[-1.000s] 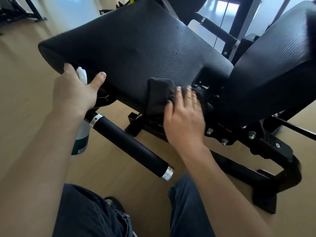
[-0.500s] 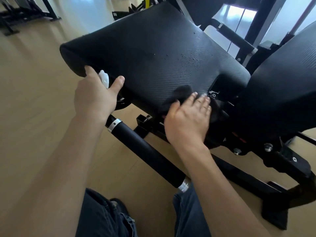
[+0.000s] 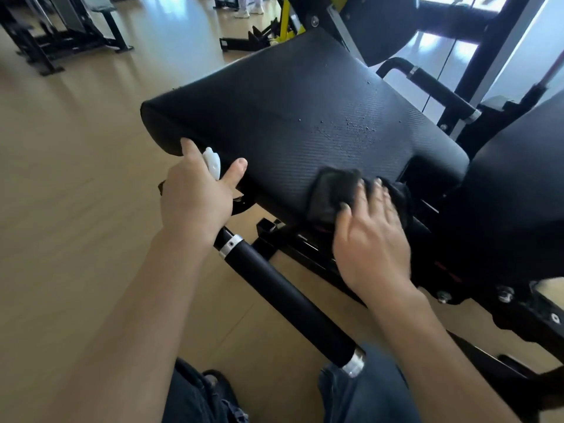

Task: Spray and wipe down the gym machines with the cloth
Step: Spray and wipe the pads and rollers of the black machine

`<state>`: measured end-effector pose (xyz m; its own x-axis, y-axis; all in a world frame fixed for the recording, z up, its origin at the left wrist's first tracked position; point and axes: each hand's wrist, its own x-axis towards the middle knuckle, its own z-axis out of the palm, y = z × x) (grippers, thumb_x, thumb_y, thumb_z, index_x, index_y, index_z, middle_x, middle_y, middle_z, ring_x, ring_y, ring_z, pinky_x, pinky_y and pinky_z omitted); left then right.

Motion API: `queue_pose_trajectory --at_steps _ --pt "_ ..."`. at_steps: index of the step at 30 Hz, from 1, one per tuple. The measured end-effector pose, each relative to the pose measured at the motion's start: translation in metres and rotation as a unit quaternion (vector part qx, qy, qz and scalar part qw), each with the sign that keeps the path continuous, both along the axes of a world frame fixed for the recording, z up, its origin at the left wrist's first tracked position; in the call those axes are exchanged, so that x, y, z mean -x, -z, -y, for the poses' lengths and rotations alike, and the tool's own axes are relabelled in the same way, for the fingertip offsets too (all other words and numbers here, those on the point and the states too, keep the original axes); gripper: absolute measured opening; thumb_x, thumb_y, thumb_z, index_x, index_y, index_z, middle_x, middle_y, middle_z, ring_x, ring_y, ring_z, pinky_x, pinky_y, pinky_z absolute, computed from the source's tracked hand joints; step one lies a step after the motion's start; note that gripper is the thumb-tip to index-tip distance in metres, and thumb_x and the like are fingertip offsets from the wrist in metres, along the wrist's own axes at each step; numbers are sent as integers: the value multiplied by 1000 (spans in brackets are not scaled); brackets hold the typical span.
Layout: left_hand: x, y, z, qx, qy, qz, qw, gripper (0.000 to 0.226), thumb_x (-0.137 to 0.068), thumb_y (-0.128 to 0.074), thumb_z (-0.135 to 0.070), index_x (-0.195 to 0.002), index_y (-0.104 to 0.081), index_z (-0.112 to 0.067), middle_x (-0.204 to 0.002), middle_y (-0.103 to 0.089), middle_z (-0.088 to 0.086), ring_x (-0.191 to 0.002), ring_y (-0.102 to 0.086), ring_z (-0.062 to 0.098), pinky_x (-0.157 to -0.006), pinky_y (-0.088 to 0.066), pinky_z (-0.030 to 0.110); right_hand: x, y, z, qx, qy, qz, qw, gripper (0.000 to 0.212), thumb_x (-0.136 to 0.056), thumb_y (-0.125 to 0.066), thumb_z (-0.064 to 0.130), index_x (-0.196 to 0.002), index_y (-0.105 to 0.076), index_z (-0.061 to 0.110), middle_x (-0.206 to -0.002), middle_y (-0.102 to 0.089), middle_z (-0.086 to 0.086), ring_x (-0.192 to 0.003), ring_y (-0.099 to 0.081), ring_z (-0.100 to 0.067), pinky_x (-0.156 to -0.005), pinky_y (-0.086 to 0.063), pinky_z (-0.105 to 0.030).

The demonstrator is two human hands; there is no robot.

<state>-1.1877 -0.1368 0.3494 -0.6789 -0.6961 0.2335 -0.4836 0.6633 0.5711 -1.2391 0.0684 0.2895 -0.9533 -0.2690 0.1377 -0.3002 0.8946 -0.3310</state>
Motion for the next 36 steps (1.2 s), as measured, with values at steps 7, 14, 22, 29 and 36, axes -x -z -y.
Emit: queue_pose_trajectory --at_steps 7,14,22,29,36 --pt "4 0 -2 32 -19 8 999 90 -101 -59 -56 -163 -24 -1 -131 -67 21 -121 -66 37 -96 -53 45 34 -28 69 36 -85 6 996 64 -108 -20 40 -162 -8 7 -170 1 -14 -157 5 -22 -125 6 -34" --pt "4 0 1 14 -15 3 1000 89 -99 -62 -57 -161 -29 -2 -118 -71 18 -109 -70 36 -90 -58 48 114 -61 122 -2 -180 1 984 63 -108 -16 41 -163 -5 13 -171 0 -9 -157 3 -21 -128 1 -37" --pt "0 -1 -1 -16 -7 -28 999 85 -103 -58 -53 -166 -23 -8 -132 -68 14 -123 -66 30 -99 -54 44 40 -41 71 50 -256 -13 965 57 -108 -23 37 -163 -14 25 -170 -2 4 -156 4 -9 -128 1 -31" --pt "4 4 6 -39 -16 -68 997 49 -111 -45 -30 -155 -43 -10 -113 -74 12 -105 -72 30 -89 -57 47 69 -64 125 41 -380 -22 924 54 -109 -22 29 -162 -16 27 -170 -4 11 -155 4 -3 -126 4 -26" --pt "5 9 6 -80 -30 -88 992 12 -107 -49 -18 -112 -52 -7 -77 -51 -5 -69 -51 22 -64 -38 36 91 -91 194 3 -460 -70 885 52 -111 -23 31 -162 -20 24 -170 -12 6 -156 -5 -11 -127 -2 -31"
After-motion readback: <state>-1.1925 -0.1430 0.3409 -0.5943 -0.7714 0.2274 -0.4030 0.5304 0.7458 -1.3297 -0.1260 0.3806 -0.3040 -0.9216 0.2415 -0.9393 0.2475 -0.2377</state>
